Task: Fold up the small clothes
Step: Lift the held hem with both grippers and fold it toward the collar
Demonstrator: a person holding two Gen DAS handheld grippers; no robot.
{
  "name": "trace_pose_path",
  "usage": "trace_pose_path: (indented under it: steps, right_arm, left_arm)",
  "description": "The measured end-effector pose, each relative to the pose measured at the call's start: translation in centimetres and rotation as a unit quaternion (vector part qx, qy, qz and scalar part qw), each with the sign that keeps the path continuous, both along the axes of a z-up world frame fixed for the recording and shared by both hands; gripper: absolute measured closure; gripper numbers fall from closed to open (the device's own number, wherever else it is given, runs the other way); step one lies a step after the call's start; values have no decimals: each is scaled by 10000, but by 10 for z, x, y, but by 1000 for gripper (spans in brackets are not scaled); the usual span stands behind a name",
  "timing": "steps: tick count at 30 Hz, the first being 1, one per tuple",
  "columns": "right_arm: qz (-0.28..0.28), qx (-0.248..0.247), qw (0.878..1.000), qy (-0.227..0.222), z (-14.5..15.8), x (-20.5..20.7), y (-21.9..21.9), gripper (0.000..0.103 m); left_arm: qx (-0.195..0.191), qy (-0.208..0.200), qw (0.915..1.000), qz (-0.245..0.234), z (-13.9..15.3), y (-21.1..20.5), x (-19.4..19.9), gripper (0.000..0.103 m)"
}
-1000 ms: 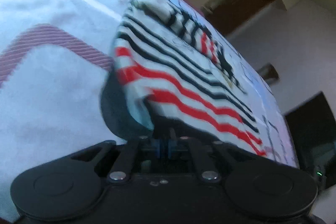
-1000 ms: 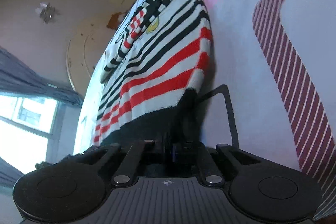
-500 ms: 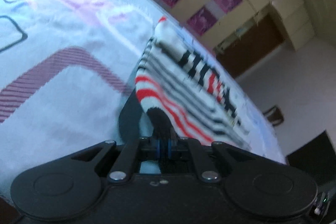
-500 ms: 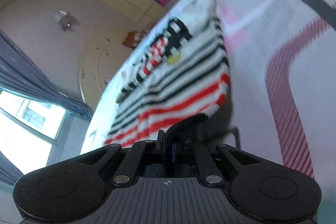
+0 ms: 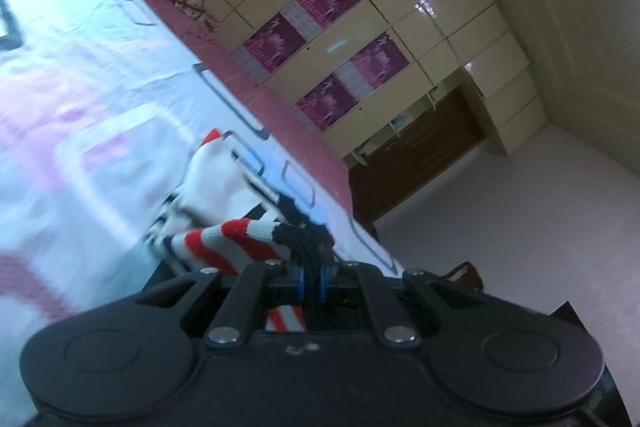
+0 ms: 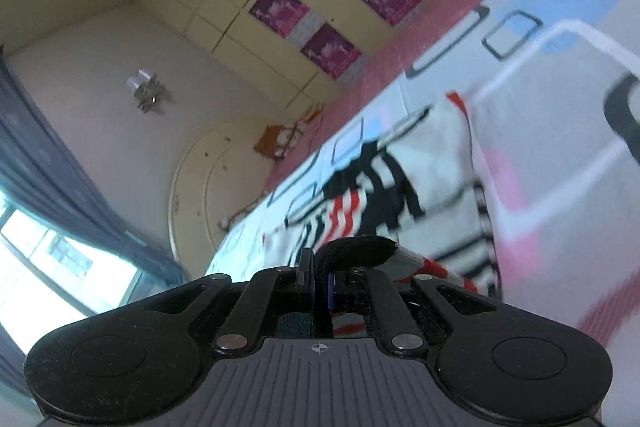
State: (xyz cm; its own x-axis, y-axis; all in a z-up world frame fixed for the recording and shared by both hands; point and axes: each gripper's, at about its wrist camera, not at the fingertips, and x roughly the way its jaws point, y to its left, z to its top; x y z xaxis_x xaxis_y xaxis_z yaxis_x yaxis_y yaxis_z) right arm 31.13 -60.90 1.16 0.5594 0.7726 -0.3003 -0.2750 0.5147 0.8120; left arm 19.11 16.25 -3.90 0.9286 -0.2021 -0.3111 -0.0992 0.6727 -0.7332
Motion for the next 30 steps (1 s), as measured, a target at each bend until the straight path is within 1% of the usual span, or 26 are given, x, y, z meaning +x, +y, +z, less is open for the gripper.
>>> trace_pose_path:
  steps: [4, 7, 10, 14, 19, 25, 30]
  right_arm:
    - [-63, -235, 9997, -66, 14, 40, 12, 98]
    - [-155, -298, 9994, 8, 17, 76, 23, 98]
    - [-237, -342, 9990, 169, 9, 115, 34, 98]
    - [-318, -490, 9973, 454, -14, 163, 49, 98]
    - [-213, -606, 9949, 781, -44, 202, 63, 98]
    - [-45, -828, 9924, 914, -61, 229, 76, 98]
    - [73, -772, 9898, 1197, -78, 254, 85, 98]
  left_arm:
    - [-40, 39, 10000, -37, 4, 9, 54, 97]
    - [80, 183, 9997, -104, 3, 14, 91, 97]
    - [143, 409, 9989, -188, -5, 17, 127, 97]
    - [218, 798, 9962, -284, -28, 22, 170, 97]
    - [234, 1180, 9920, -380, -52, 31, 207, 97]
    - [204, 1512, 9873, -434, -69, 41, 233, 97]
    - [95, 1715, 9835, -562, -86, 49, 254, 97]
